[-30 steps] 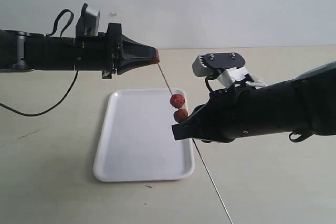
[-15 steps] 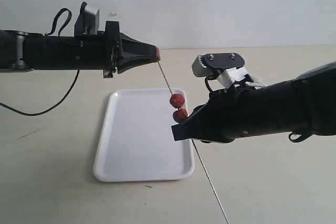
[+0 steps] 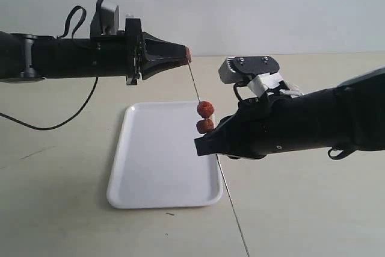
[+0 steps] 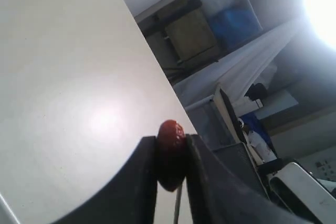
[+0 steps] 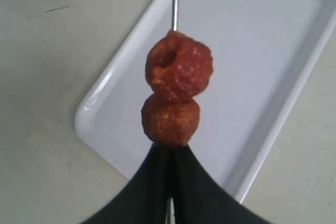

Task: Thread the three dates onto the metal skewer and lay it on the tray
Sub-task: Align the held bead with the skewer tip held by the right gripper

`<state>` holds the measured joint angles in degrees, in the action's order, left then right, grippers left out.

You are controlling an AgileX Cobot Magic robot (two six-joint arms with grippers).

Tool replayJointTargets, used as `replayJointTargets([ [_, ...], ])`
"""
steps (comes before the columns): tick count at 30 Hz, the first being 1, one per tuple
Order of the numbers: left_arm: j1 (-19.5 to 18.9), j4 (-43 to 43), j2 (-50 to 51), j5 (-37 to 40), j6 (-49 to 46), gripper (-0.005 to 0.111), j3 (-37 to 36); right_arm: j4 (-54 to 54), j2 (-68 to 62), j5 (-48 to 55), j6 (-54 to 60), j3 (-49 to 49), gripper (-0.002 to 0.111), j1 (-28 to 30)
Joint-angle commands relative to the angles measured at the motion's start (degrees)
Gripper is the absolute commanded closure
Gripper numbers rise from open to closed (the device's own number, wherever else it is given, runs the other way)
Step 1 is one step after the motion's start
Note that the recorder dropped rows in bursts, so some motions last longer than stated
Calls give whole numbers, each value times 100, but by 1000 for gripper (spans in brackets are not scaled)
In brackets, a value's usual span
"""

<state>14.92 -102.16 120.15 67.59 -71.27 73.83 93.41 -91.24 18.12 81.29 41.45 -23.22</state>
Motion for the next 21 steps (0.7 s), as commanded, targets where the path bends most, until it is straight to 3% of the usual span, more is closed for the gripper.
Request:
replayJointTargets([
  [1, 107, 455, 8, 223, -69, 89, -12, 96, 43, -5, 62, 241, 108, -11],
  [8, 37, 222, 8, 223, -119, 89, -12, -77, 43, -64, -43, 55, 108, -11],
  [12, -176, 222, 8, 223, -220, 89, -12, -51, 43, -764, -190, -304, 108, -11],
  [21, -60, 222, 8, 237, -220, 89, -12, 112, 53, 255, 118, -338, 108, -11],
])
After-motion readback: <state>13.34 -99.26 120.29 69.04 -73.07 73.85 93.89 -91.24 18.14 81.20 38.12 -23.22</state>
